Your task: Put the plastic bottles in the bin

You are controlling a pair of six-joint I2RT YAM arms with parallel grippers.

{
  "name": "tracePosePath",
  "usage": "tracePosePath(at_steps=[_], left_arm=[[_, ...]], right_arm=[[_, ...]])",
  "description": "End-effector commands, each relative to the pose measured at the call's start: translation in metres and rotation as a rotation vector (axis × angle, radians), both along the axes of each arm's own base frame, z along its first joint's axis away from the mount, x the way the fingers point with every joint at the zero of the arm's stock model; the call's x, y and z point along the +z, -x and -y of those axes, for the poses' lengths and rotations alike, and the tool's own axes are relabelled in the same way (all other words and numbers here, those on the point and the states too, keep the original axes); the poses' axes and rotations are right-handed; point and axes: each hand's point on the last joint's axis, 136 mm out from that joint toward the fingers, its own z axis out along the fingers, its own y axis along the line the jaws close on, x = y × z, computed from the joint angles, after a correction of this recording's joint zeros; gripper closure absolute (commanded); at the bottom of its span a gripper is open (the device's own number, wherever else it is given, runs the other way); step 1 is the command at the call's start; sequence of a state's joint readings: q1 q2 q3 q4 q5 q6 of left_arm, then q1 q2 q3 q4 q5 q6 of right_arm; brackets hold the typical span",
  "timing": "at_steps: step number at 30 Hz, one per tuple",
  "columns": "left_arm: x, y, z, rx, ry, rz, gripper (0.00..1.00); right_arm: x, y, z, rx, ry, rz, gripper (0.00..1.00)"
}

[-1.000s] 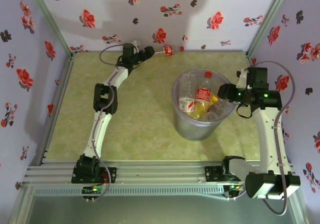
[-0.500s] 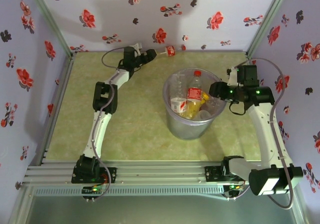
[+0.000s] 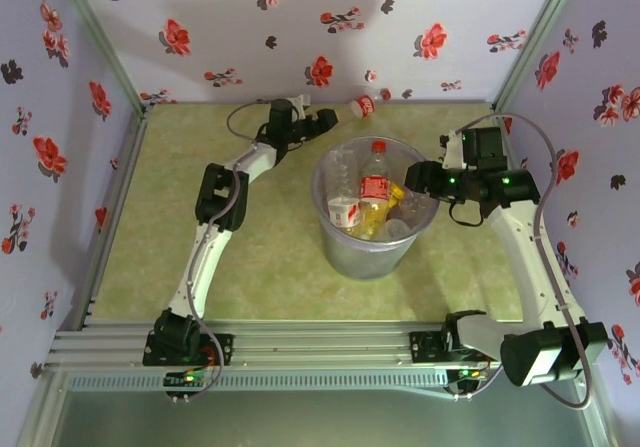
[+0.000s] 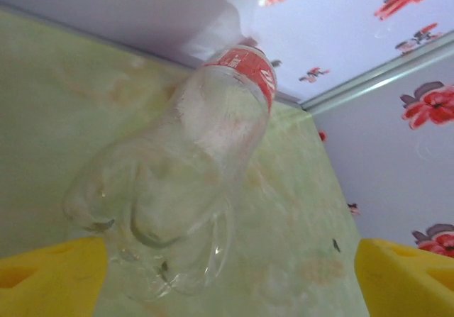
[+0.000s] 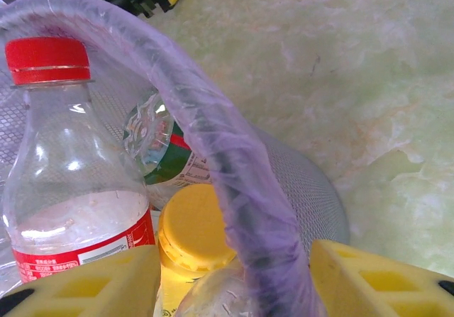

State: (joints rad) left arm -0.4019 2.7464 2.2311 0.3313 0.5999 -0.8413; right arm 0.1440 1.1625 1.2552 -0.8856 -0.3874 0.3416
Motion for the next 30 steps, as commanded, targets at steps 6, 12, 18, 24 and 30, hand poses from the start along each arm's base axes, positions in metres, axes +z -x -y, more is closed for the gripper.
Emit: tracePosePath(at_steps=[6, 12, 18, 24, 30], left_arm=[[0.09, 0.034, 0.01, -0.08, 0.115, 0.14, 0.11], [0.107, 0.014, -0.042, 0.053, 0.102, 0.19, 0.1], [0.091, -0.019, -0.06, 0.16, 0.049, 0.184, 0.04], [0.067, -0.046, -0.045, 0.181, 0.031, 0.145, 0.04], [0.055, -0.035, -0.015, 0.13, -0.005, 0.129, 0.04]], right_arm=[[0.012, 0.006, -0.015, 0.056, -0.065, 0.016, 0.38], [0.024, 0.007, -0.005, 0.028, -0.012, 0.063, 0.3], [0.041, 0.0, 0.012, -0.074, 0.024, 0.17, 0.25], [0.049, 0.001, 0.014, -0.094, 0.007, 0.201, 0.26], [0.025, 0.001, 0.011, -0.096, -0.006, 0.14, 0.26]])
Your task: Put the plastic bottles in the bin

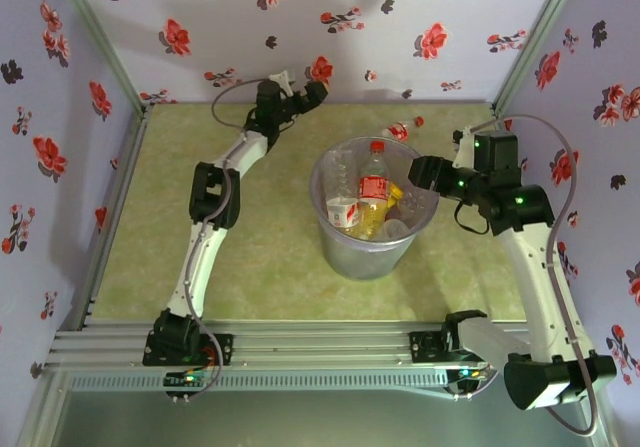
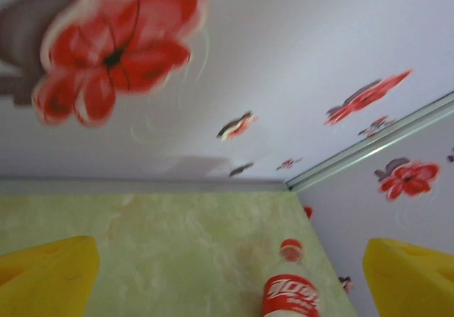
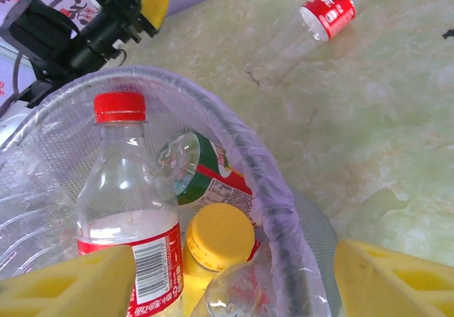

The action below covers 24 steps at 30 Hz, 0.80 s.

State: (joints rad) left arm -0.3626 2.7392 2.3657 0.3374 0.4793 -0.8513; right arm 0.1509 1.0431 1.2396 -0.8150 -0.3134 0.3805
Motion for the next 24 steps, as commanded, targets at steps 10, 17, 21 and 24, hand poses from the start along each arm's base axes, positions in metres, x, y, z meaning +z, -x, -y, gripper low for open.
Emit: tracePosePath(at_steps=[10, 17, 21, 24], left_arm=[[0.006, 0.033, 0.032, -0.078, 0.004, -0.001, 0.05], [0.065, 0.047, -0.053, 0.042, 0.05, 0.054, 0.05], [0.085, 0.062, -0.092, 0.087, 0.024, 0.072, 0.05], [0.088, 0.078, -0.109, 0.103, 0.014, 0.06, 0.04]], right_arm=[[-0.009, -0.001, -0.034, 0.068, -0.124, -0.025, 0.28], [0.032, -0.006, 0.004, -0.084, 0.039, 0.087, 0.2], [0.033, -0.022, 0.055, -0.333, 0.077, 0.065, 0.18], [0.015, -0.042, 0.083, -0.457, 0.01, 0.018, 0.19]])
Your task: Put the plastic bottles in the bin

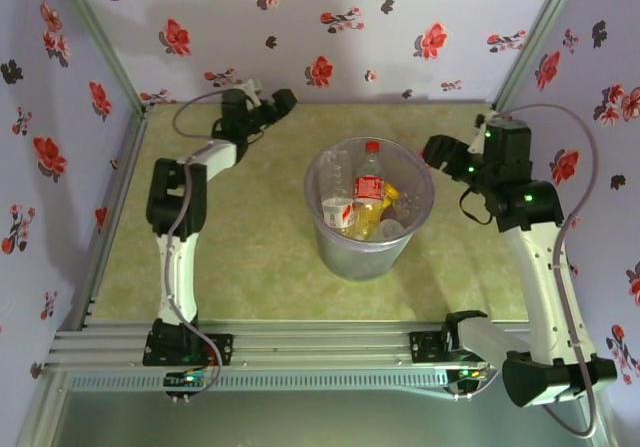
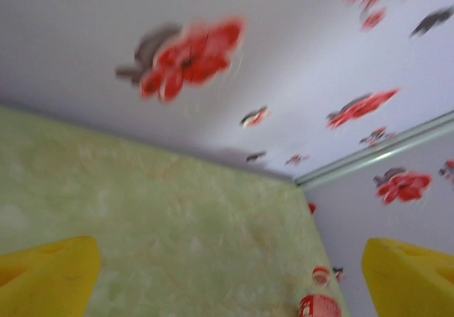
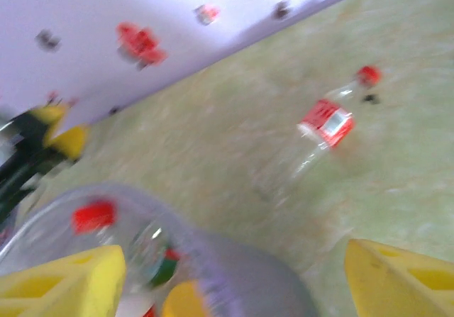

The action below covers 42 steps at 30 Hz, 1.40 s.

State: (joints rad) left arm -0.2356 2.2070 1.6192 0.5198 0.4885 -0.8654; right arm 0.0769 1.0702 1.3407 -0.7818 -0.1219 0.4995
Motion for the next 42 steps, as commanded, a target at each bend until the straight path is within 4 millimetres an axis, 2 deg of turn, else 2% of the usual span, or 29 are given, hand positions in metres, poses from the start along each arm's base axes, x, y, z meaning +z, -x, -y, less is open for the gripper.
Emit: tracePosePath(at_steps=[1, 4, 6, 10, 14, 17, 20, 25, 31, 37, 39, 42], left_arm=[[0.04, 0.022, -0.005, -0.012, 0.004, 0.096, 0.04], [0.04, 0.04, -0.016, -0.001, 0.001, 0.067, 0.03], [0.04, 0.054, -0.019, 0.0, -0.003, 0.055, 0.02], [0.046, 0.09, -0.029, 0.002, -0.006, 0.03, 0.01], [0.066, 0.134, -0.04, 0.022, -0.015, 0.041, 0.0], [0.085, 0.168, -0.039, 0.005, -0.043, 0.057, 0.0], [0.101, 0.2, -0.037, 0.0, -0.135, 0.08, 0.0], [0.11, 0.234, -0.048, 0.036, -0.181, 0.083, 0.0], [0.105, 0.248, -0.051, 0.049, -0.181, 0.064, 0.0], [0.105, 0.25, -0.044, 0.036, -0.182, 0.065, 0.0], [0.108, 0.251, -0.042, 0.032, -0.181, 0.073, 0.0], [0.116, 0.254, -0.038, 0.02, -0.182, 0.09, 0.0]], right_arm=[[-0.028, -0.023, 0.039, -0.193, -0.034, -0.073, 0.19], [-0.052, -0.051, 0.059, -0.271, -0.028, -0.12, 0.2], [-0.068, -0.07, 0.064, -0.292, -0.018, -0.159, 0.2], [-0.105, -0.106, 0.069, -0.328, -0.01, -0.231, 0.18], [-0.145, -0.128, 0.065, -0.337, 0.01, -0.317, 0.1], [-0.174, -0.134, 0.06, -0.331, 0.061, -0.394, 0.03], [-0.203, -0.132, 0.059, -0.333, 0.076, -0.469, 0.02], [-0.241, -0.122, 0.059, -0.342, 0.084, -0.551, 0.02], [-0.258, -0.103, 0.067, -0.363, 0.122, -0.582, 0.03], [-0.263, -0.106, 0.058, -0.315, 0.084, -0.568, 0.05], [-0.256, -0.108, 0.057, -0.299, 0.086, -0.557, 0.05], [-0.234, -0.108, 0.064, -0.303, 0.099, -0.525, 0.05]])
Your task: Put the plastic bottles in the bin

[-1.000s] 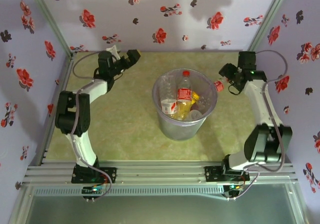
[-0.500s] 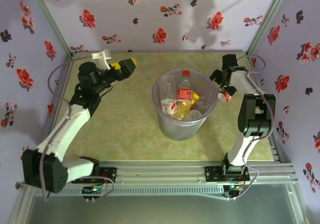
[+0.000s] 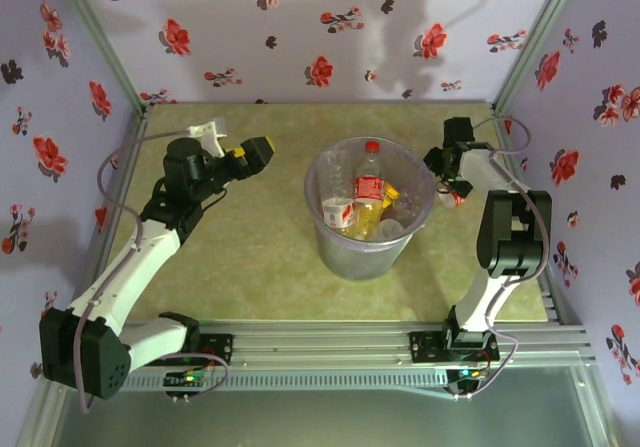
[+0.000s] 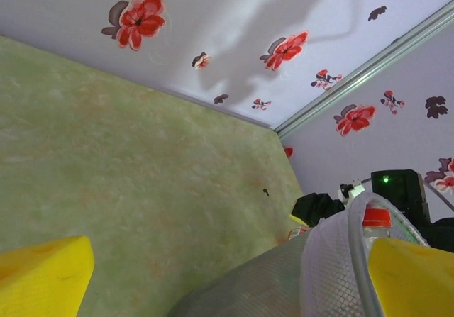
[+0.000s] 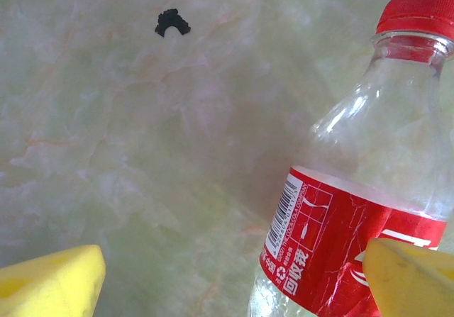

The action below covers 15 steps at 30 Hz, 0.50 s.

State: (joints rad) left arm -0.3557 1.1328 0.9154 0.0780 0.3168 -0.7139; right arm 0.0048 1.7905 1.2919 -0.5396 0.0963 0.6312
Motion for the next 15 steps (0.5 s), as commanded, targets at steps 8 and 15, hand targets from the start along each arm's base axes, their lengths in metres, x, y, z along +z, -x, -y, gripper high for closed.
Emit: tracePosePath(at_steps=[8, 15], left_arm=[[0.023, 0.016, 0.018, -0.054, -0.063, 0.073, 0.0], [0.022, 0.026, 0.042, -0.108, -0.101, 0.071, 0.0]], right_arm=[[0.019, 0.046, 0.036, -0.049, 0.027, -0.028, 0.05], [-0.017, 0.053, 0.029, -0.047, -0.043, -0.062, 0.08]])
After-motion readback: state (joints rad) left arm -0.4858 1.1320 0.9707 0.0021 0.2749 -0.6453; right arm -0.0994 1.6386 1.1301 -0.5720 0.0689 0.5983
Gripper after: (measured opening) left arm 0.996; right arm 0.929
